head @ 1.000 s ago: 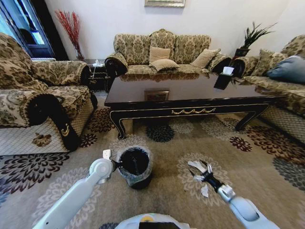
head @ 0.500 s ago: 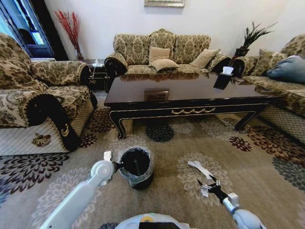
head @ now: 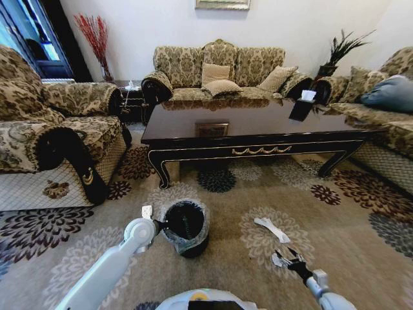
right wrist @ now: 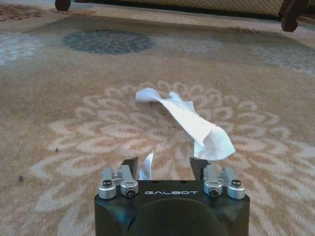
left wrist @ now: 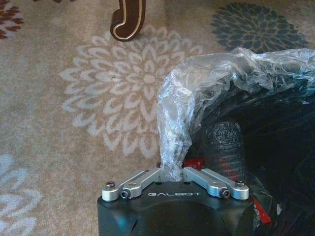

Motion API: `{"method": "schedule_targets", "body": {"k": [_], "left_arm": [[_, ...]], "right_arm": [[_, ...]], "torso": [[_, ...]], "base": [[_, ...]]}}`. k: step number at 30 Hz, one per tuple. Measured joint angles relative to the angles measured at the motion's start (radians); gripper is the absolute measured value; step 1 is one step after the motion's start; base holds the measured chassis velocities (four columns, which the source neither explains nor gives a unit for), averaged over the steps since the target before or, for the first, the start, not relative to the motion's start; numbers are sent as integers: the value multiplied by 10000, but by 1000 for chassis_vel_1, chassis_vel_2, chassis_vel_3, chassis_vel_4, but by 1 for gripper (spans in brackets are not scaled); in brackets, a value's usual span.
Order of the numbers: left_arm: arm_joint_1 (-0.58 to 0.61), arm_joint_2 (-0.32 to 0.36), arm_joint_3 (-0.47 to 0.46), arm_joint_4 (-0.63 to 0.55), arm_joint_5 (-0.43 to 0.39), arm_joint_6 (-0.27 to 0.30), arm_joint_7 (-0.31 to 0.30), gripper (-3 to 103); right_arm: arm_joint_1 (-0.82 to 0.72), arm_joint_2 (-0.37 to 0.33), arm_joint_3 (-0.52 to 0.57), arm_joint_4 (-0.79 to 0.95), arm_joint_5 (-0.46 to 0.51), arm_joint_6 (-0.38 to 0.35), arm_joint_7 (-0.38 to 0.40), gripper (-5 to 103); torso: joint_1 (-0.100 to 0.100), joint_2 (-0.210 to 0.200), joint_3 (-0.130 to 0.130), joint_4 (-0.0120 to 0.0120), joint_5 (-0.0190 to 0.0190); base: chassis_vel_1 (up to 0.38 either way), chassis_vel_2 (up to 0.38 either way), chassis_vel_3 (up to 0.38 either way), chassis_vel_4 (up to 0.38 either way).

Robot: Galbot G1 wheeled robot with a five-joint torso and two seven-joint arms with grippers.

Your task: Move to the front of the table and pick up the trash from the floor, then place it into the trash bin.

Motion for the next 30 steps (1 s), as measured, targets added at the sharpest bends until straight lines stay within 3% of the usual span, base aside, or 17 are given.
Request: {"method": "schedule_targets", "body": {"k": [2,3,7,8,10,13,18,26,30], "left_arm": [[8,-3,-12,-3,-2,0,-1,0],[58,-28,-61,-35,-4,0,-12,0],[118,-31,-63,-59,15,-1,-14,0],[136,-35,-57,-72,36,0,-17,0],[142,-49,-55,-76,41,0,-19,0],[134,-134,-63,-77,44,0,-39,0],[102,-102,-71,-77,40,0,-71,0],[91,-158,39,-121,18,0,-131,0],[73,-187,216,-148,15,-1,-142,0]], "right_arm": [[7,14,0,-32,-4,14,-3,59],[68,63,-6,-229,-12,90,-14,48],[116,68,-11,-341,-46,174,-62,42],[112,67,-11,-319,-49,194,-81,30],[109,72,-10,-293,-50,202,-85,30],[99,128,0,-273,-51,276,-94,14],[7,152,37,-162,-35,347,-128,2],[-117,37,118,239,63,352,-140,0],[-506,-51,336,1256,195,411,-134,0]], "torso": [[-1,0,0,-1,0],[0,0,0,-2,1],[0,1,0,-1,0],[0,0,0,-1,1],[0,0,0,0,1],[0,0,0,-1,0],[0,0,0,-1,0],[0,0,0,-1,0],[0,0,0,0,1]], "base": [[0,0,0,0],[0,0,0,0],[0,0,0,0],[0,0,0,0],[0,0,0,0],[0,0,0,0],[0,0,0,0],[0,0,0,0],[0,0,0,0]]}}
